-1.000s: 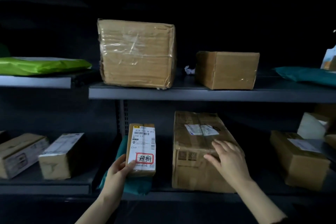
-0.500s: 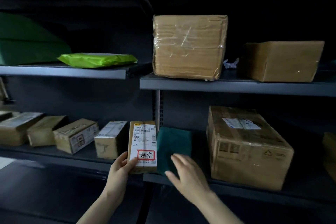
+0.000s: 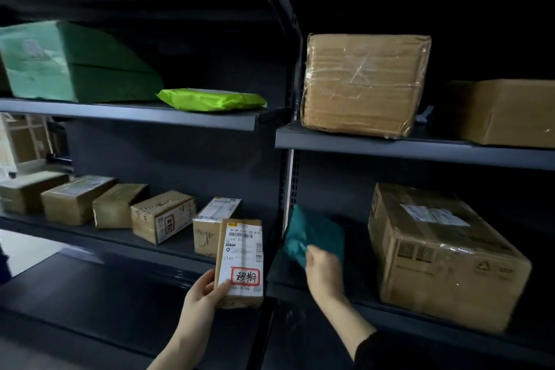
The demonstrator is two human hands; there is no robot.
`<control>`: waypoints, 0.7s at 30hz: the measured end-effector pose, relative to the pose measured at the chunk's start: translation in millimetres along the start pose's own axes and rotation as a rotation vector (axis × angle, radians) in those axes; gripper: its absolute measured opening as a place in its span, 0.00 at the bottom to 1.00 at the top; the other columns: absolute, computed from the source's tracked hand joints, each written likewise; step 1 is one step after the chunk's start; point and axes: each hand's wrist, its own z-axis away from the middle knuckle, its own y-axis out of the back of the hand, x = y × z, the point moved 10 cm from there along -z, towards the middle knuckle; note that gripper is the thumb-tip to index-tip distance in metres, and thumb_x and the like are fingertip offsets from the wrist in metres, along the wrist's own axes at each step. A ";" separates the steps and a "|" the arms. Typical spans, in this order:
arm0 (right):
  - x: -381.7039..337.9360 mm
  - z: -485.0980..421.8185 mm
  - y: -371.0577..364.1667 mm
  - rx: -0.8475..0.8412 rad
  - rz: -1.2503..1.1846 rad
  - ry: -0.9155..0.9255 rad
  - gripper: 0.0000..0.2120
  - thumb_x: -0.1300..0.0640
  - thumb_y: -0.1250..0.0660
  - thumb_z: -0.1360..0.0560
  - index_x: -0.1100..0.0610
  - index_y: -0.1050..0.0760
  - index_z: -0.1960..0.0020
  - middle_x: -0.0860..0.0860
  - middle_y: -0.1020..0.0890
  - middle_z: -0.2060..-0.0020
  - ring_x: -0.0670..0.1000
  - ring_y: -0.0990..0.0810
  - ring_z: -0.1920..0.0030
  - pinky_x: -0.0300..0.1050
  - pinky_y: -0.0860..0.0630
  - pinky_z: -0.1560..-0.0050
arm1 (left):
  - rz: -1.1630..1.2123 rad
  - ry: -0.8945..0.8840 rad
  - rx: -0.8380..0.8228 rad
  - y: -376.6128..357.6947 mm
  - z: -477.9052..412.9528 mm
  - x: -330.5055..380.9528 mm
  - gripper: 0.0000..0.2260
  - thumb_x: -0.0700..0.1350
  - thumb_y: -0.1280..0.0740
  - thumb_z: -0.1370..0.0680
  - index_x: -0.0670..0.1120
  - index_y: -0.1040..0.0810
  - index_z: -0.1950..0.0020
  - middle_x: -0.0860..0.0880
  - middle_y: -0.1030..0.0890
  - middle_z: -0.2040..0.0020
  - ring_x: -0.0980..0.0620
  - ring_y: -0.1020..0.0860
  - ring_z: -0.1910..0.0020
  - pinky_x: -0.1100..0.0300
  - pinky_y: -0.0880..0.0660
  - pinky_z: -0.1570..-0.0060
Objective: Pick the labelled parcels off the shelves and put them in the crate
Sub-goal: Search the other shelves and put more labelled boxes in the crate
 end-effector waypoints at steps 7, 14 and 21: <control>76.5 23.0 20.6 0.360 -0.626 -0.609 0.10 0.67 0.41 0.24 0.71 0.26 0.60 0.58 0.26 0.65 0.56 0.27 0.60 0.44 0.34 0.58 | 0.006 0.025 -0.020 -4.5 2.2 -9.0 0.17 0.37 0.34 0.24 0.38 0.28 0.36 0.40 0.16 0.48 0.43 0.19 0.48 0.52 0.26 0.46; 99.7 47.5 -12.9 0.277 -1.192 -0.920 0.07 0.69 0.43 0.22 0.69 0.26 0.50 0.62 0.24 0.54 0.61 0.23 0.52 0.53 0.24 0.51 | 0.014 0.037 -0.039 -16.0 3.8 -16.4 0.18 0.37 0.35 0.24 0.38 0.28 0.35 0.39 0.17 0.47 0.42 0.20 0.46 0.53 0.26 0.45; 130.2 72.5 -5.2 0.199 -1.018 -0.920 0.11 0.69 0.37 0.25 0.71 0.28 0.43 0.62 0.23 0.55 0.59 0.23 0.54 0.51 0.24 0.49 | 0.006 0.053 -0.058 -27.8 6.2 -22.0 0.16 0.37 0.35 0.24 0.37 0.28 0.36 0.39 0.17 0.48 0.42 0.19 0.47 0.51 0.26 0.45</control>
